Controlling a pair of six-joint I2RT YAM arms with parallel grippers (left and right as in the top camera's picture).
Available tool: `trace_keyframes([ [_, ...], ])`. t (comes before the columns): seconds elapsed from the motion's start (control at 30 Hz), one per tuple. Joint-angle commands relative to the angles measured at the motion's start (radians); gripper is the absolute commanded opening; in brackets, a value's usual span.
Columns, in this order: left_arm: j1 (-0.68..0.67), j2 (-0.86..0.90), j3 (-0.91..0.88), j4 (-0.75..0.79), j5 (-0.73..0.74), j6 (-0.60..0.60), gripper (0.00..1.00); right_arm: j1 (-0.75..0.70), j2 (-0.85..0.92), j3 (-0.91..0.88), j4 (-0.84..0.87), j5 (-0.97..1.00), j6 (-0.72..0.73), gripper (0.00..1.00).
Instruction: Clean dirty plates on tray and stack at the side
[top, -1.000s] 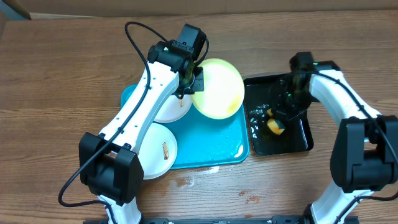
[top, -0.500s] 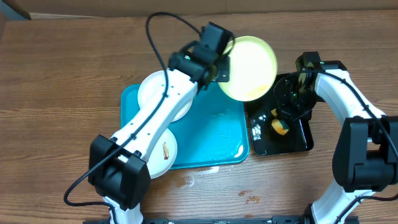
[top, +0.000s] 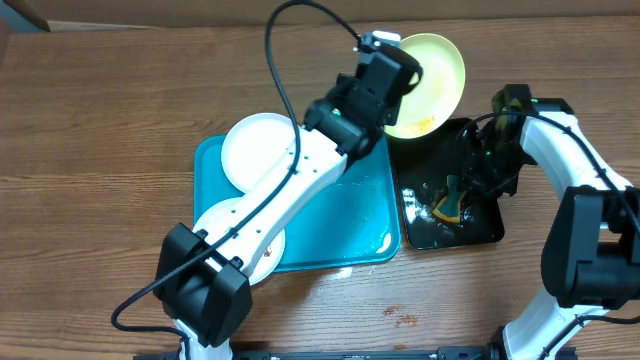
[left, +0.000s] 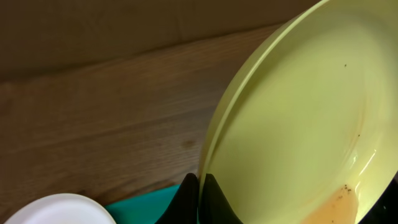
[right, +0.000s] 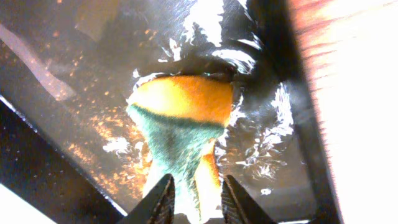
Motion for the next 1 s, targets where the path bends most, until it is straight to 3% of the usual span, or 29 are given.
trace_keyframes([
  [0.0,-0.036,-0.005,0.032,0.027,-0.135,0.105,0.04,-0.022,-0.024,0.015,0.011,0.009,-0.001,0.33],
  [0.07,-0.057,-0.005,0.032,0.046,-0.175,0.145,0.04,-0.024,-0.024,0.015,0.018,0.010,-0.001,0.58],
  [0.17,-0.084,-0.005,0.032,0.068,-0.241,0.188,0.04,-0.024,-0.024,0.015,0.034,0.010,-0.001,0.84],
  [0.27,-0.108,-0.005,0.031,0.082,-0.288,0.229,0.04,-0.024,-0.024,0.015,0.037,0.010,-0.002,0.96],
  [0.5,-0.144,-0.005,0.031,0.158,-0.440,0.301,0.04,-0.024,-0.024,0.015,0.052,0.005,-0.005,1.00],
  [0.67,-0.159,-0.005,0.031,0.216,-0.446,0.369,0.04,-0.024,-0.025,0.028,0.055,-0.145,-0.059,1.00],
  [0.97,-0.172,-0.005,0.031,0.317,-0.487,0.470,0.04,-0.027,-0.072,0.073,0.026,-0.167,-0.057,0.97],
])
